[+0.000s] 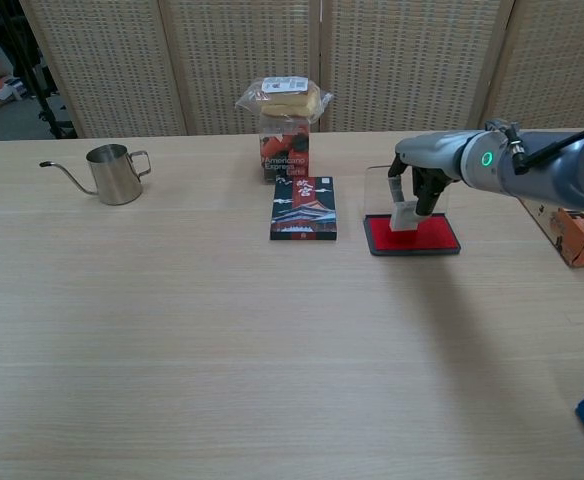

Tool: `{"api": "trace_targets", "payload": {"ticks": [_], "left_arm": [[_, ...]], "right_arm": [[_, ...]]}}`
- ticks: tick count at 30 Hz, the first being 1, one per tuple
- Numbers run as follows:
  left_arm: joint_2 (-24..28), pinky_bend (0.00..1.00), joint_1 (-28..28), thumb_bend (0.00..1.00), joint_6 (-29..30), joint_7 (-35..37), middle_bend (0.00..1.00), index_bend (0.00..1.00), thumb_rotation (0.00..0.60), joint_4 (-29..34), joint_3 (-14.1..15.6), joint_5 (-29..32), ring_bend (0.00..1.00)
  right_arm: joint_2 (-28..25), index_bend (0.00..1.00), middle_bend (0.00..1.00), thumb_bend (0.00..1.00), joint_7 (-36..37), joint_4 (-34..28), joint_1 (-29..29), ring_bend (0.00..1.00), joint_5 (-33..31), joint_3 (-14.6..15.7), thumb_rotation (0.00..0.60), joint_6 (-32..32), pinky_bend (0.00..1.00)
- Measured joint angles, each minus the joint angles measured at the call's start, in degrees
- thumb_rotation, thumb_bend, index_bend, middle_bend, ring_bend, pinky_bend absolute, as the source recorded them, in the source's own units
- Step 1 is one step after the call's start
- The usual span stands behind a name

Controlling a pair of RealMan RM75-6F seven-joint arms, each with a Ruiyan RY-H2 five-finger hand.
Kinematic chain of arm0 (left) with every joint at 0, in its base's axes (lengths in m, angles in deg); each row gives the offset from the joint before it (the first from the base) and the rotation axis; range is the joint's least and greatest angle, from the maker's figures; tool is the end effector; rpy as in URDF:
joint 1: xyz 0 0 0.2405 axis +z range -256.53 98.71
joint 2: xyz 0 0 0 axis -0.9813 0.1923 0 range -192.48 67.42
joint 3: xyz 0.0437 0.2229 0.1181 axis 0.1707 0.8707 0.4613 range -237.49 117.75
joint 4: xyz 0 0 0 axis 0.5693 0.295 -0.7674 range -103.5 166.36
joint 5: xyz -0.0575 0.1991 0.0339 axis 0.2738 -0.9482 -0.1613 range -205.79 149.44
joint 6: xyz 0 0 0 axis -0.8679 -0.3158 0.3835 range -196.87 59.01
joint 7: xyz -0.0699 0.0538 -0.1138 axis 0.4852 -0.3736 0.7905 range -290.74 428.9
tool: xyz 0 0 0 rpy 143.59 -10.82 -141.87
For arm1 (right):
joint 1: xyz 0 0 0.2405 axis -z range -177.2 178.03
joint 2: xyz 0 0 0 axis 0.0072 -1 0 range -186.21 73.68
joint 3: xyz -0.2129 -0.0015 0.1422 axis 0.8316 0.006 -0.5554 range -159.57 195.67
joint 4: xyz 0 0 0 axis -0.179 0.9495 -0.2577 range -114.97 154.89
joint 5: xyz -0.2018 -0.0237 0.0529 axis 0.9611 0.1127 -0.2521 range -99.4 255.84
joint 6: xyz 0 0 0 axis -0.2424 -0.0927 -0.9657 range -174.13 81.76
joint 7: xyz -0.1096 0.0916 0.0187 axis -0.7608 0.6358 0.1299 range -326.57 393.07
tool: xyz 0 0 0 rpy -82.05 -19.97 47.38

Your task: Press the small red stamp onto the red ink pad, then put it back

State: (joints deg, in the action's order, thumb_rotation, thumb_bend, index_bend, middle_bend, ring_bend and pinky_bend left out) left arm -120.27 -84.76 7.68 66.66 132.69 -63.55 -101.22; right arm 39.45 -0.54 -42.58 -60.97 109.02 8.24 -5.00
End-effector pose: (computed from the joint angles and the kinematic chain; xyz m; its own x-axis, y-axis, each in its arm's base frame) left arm -0.3200 0.1831 0.1723 0.3459 0.1379 0.9281 0.9127 0.1800 -0.3669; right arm -0.1367 -0.4375 -0.0387 0.5789 -0.3664 0.7284 -0.8146 -0.2209 0.5363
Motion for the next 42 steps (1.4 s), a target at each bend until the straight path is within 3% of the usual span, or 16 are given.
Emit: {"api": "trace_targets", "payload": {"ticks": [23,36,42], "left_arm": [[0.66,0.00,0.53,0.01,0.96,1.81,0.00,0.00,0.600,-0.09,0.12,-0.77,0.00],[0.54,0.00,0.66,0.01,1.17,1.73,0.00,0.00,0.600,-0.18,0.49,-1.60,0.00],[0.51,0.00,0.67,0.01,1.19,1.55,0.00,0.00,0.600,-0.04,0.70,-2.03,0.00]], "right_arm": [[0.78,0.54,0.92,0.67,-3.81,-1.24,-0.87,0.99,-3.03,0.23,0.600,2.33,1.00],[-7.87,0.54,0.92,0.67,-2.85,-13.94,0.19,0.99,-1.04,-1.80,0.600,6.20,1.00],[-12.97,0.54,0.92,0.67,-2.31,-20.38,2.27,0.99,3.35,-0.60,0.600,8.67,1.00]]}}
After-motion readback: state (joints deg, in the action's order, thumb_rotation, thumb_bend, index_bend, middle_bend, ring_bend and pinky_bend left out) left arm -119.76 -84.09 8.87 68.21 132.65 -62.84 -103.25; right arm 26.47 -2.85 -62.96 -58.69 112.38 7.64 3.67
